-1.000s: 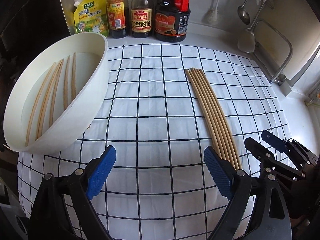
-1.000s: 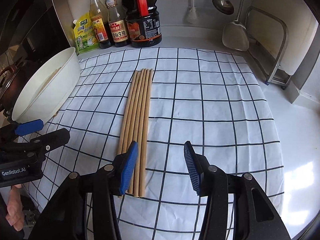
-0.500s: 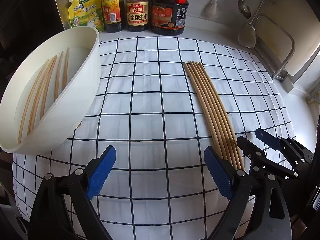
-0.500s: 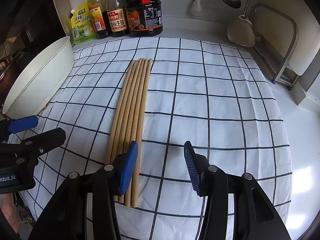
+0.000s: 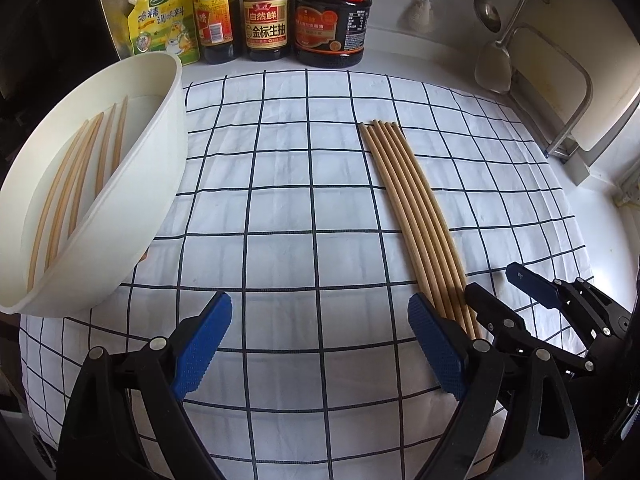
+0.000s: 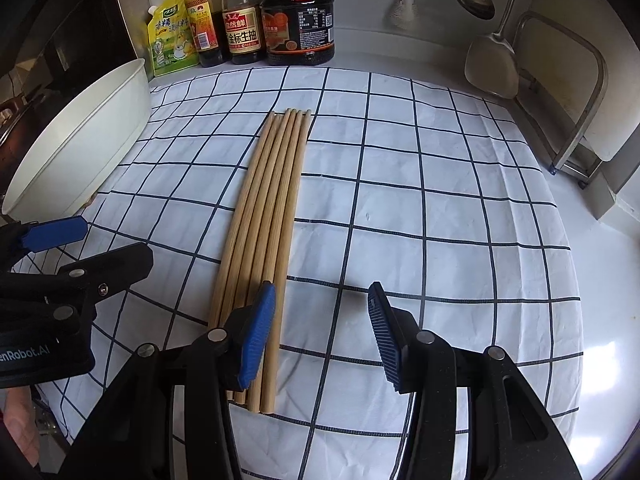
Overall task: Organize utensils
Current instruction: 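Lower both open tools onto the bundle and separate single chopsticks from it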
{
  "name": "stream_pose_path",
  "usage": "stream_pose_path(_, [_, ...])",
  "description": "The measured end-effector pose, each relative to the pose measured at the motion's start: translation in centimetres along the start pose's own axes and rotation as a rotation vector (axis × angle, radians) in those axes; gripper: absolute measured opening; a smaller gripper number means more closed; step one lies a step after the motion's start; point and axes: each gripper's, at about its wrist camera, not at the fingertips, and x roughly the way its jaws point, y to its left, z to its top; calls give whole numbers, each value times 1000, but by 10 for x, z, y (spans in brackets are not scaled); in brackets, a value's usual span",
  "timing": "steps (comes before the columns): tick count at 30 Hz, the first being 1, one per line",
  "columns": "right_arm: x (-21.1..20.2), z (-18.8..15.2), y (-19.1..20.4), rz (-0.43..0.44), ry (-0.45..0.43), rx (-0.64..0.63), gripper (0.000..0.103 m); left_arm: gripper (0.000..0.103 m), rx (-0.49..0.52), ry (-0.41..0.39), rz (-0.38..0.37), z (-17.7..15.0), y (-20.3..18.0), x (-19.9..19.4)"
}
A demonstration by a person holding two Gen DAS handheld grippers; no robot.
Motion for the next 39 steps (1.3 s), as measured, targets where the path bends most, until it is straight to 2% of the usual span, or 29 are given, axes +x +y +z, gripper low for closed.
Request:
stream_pose_path(10, [6, 2, 1, -14, 14, -34, 46, 88, 6, -7, -2, 1, -2, 1])
stream_pose_path(23, [0, -7, -27, -24, 3, 26, 46, 88, 48, 26, -21, -12, -21, 15])
stream_pose_path(26, [-1, -9, -31, -23, -1, 30, 46, 88, 51, 34, -7, -14, -25, 21])
stream_pose_path(39, [-4, -10, -38, -17, -22, 28, 46, 91, -25, 49, 15, -9, -28, 31])
